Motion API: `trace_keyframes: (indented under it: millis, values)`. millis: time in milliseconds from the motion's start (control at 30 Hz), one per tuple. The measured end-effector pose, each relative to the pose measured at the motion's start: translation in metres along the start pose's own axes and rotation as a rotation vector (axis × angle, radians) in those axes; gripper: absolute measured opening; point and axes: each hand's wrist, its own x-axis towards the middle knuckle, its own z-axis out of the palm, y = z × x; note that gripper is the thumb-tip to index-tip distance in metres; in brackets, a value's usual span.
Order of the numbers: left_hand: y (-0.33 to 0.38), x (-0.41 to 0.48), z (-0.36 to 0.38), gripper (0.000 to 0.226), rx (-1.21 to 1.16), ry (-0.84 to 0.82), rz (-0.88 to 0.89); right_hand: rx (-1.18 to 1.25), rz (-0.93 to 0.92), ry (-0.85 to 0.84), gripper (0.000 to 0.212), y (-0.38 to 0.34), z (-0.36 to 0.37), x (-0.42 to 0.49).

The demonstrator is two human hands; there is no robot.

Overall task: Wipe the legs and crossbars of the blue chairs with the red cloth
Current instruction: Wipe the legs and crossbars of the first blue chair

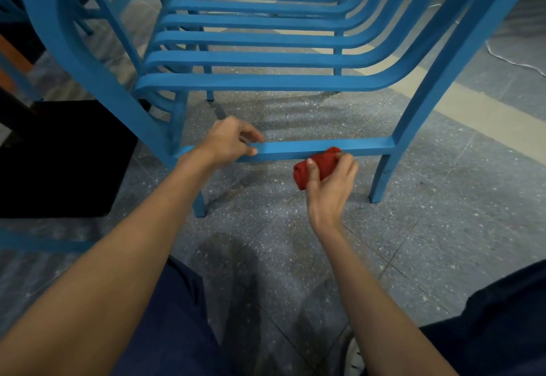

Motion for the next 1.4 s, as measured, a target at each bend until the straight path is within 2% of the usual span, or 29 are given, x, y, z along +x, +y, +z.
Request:
trace_keyframes:
  millis: [67, 167, 367, 500, 567, 733, 833, 933, 1100, 1167, 1300, 1400]
  values:
    - [0.019, 0.007, 0.011, 0.04, 0.039, -0.042, 0.079, 0.011, -0.067, -0.063, 0.032, -0.004, 0.01, -0.011]
    - [0.049, 0.015, 0.038, 0.036, 0.032, -0.112, 0.174, 0.039, -0.094, -0.048, 0.026, -0.003, 0.013, -0.011]
    - [0.079, 0.034, 0.079, 0.037, 0.009, -0.081, 0.232, 0.009, 0.008, 0.189, 0.022, 0.021, -0.026, 0.031]
    - [0.088, 0.032, 0.096, 0.046, 0.001, -0.061, 0.33, 0.032, 0.13, 0.3, 0.02, 0.027, -0.031, 0.047]
    - [0.085, 0.032, 0.101, 0.046, 0.054, -0.044, 0.335, 0.04, 0.134, 0.31, 0.02, 0.022, -0.024, 0.04]
    - [0.085, 0.033, 0.102, 0.053, 0.001, -0.017, 0.239, 0.064, -0.015, 0.103, 0.019, 0.012, -0.004, 0.009]
    - [0.083, 0.034, 0.103, 0.051, 0.013, -0.002, 0.249, 0.062, 0.015, 0.161, 0.014, 0.012, -0.008, 0.018]
    - [0.079, 0.038, 0.104, 0.037, 0.04, 0.005, 0.28, 0.04, 0.07, 0.258, 0.018, 0.018, -0.019, 0.034]
    - [0.078, 0.041, 0.105, 0.037, 0.044, 0.013, 0.296, 0.117, 0.22, 0.426, 0.025, 0.025, -0.026, 0.053]
    - [0.077, 0.04, 0.106, 0.037, 0.028, 0.014, 0.298, 0.113, 0.195, 0.418, 0.026, 0.019, -0.019, 0.044]
    - [0.073, 0.04, 0.103, 0.036, 0.002, 0.035, 0.324, 0.136, 0.102, 0.267, 0.022, 0.013, -0.004, 0.019]
    - [0.074, 0.042, 0.105, 0.035, -0.007, 0.037, 0.343, 0.171, 0.138, 0.357, 0.02, 0.018, -0.01, 0.032]
